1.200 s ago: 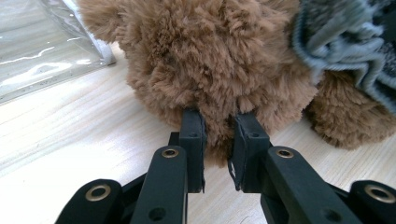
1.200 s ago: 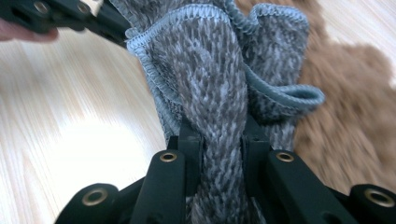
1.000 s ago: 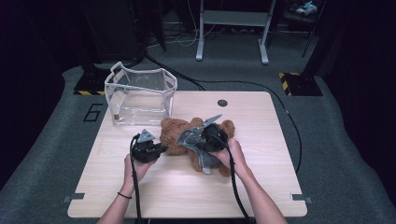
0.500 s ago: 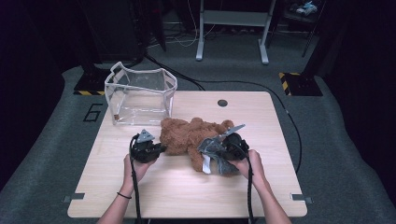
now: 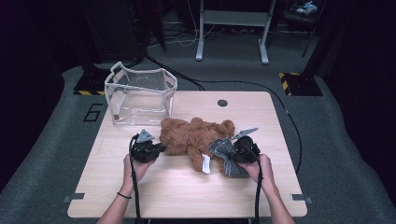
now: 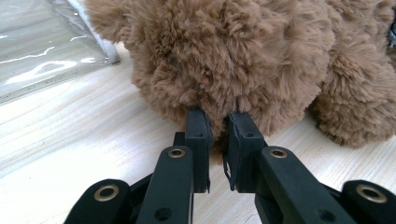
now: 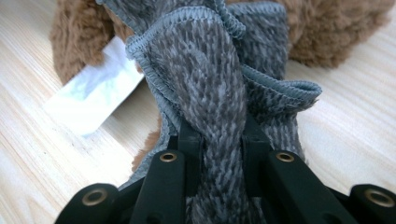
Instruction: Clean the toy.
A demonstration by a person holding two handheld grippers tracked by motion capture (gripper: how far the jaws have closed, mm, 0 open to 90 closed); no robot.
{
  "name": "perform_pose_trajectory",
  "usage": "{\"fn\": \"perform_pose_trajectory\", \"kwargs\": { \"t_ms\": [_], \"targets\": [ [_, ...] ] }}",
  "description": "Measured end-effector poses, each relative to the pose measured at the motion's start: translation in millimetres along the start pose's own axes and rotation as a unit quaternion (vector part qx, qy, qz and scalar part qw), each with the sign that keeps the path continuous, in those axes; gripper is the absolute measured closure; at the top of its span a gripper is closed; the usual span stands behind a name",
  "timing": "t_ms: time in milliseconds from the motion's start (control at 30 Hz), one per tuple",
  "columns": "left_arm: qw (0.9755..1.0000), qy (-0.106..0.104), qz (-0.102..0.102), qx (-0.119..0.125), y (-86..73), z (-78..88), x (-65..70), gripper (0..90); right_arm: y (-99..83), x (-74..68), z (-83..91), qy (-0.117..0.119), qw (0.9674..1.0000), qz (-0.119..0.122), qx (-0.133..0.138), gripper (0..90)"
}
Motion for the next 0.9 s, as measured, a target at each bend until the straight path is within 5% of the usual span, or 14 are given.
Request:
{"fn": "perform_pose_trajectory", "kwargs": {
  "t_ms": [167, 300, 600, 733, 900],
  "targets": [
    [1.0000, 0.001, 0.000, 0.000, 0.0, -0.4, 0.8, 81.0, 20.1, -16.4, 5.6, 0.005, 0.9994, 0.018, 0.028, 75.4],
    [1.0000, 0.000, -0.001, -0.001, -0.5, -0.5, 0.7, 81.0, 47.2, -38.9, -0.2, 0.015, 0.9972, 0.059, 0.042, 75.4],
    [1.0000, 0.000, 0.000, -0.002, -0.6, -0.2, 1.1, 81.0, 104.3, -94.2, -46.5, 0.042, 0.9901, 0.129, 0.034, 75.4],
    [1.0000, 0.001, -0.001, -0.002, -0.7, -0.7, 0.4, 80.9, 106.6, -100.2, -66.6, 0.044, 0.9889, 0.141, 0.009, 75.4],
    [1.0000, -0.001, 0.002, -0.001, -0.9, -1.2, 0.2, 80.9, 95.4, -99.3, -69.1, 0.044, 0.9911, 0.125, 0.006, 75.4]
  ]
}}
Point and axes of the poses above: each handheld gripper's, and its own axes: z roughly backward along the jaws, y roughly out of its top, x roughly to its right, the point moved 8 cm from there along -z, roughly forward along the jaws, and after that the axes turned 10 degrees about y, right-handed, at the moved point
